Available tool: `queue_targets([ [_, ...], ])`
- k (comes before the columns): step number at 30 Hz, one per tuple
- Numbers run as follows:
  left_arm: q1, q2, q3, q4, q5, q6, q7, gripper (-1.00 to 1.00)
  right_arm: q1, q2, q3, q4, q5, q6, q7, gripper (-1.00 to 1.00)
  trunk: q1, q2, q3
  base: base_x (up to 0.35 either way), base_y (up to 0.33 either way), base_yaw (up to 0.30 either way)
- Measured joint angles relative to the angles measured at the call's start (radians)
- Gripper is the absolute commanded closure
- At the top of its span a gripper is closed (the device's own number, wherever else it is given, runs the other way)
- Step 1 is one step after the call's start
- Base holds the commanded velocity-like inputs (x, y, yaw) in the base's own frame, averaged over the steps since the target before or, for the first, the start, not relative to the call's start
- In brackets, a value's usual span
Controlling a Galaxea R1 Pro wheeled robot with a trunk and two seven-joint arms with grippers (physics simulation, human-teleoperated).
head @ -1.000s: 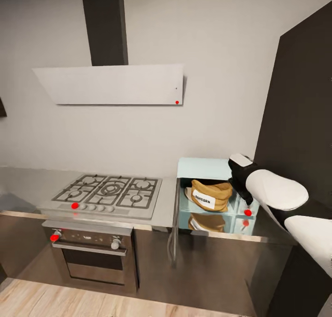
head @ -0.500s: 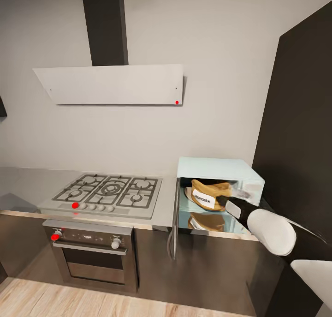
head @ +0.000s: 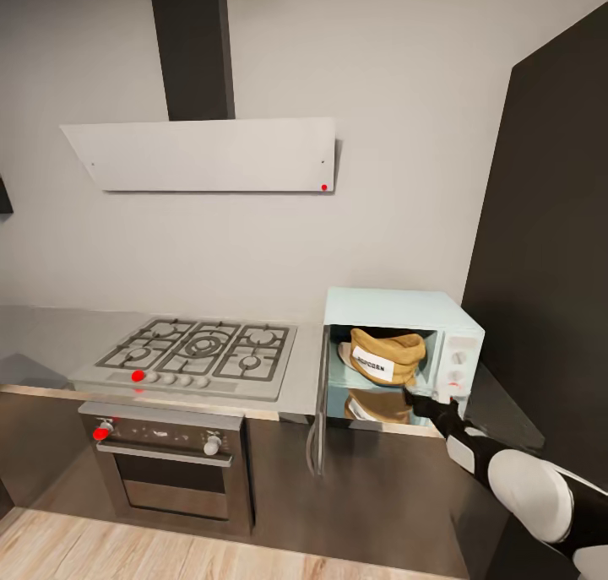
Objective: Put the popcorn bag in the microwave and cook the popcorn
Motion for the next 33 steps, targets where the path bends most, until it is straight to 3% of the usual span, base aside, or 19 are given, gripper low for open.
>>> queue_targets([
  [7, 0.0, 0.0, 0.0, 0.0, 0.0, 0.0, 0.0, -1.0, 0.057, 0.0, 0.001, 0.0, 0.016, -0.25, 0.097, -1.0, 0.0, 0.0, 0.0, 0.0, 0.0, 0.0],
  [14, 0.0, 0.0, 0.002, 0.0, 0.0, 0.003, 0.0, -1.0, 0.071, 0.003, 0.002, 0.0, 0.017, -0.36, 0.094, -1.0, 0.0, 0.0, 0.0, 0.112, 0.023, 0.0],
  [19, 0.0, 0.0, 0.002, 0.0, 0.0, 0.0, 0.0, -1.0, 0.083, 0.005, 0.001, 0.0, 0.016, -0.383, 0.06, -1.0, -0.001, 0.0, 0.0, 0.313, 0.078, 0.0],
  [21, 0.0, 0.0, 0.002, 0.0, 0.0, 0.0, 0.0, -1.0, 0.086, 0.019, 0.003, 0.0, 0.018, -0.385, -0.007, -1.0, -0.001, 0.0, 0.0, 0.32, 0.086, 0.0],
  [24, 0.0, 0.0, 0.002, 0.0, 0.0, 0.0, 0.0, -1.0, 0.087, 0.032, 0.003, 0.0, 0.018, -0.385, -0.031, -1.0, -0.001, 0.0, 0.0, 0.307, 0.082, 0.0],
  [33, 0.0, 0.0, 0.002, 0.0, 0.0, 0.002, 0.0, -1.0, 0.087, 0.036, 0.002, 0.0, 0.017, -0.386, -0.04, -1.0, 0.0, 0.0, 0.0, 0.075, 0.01, 0.0],
])
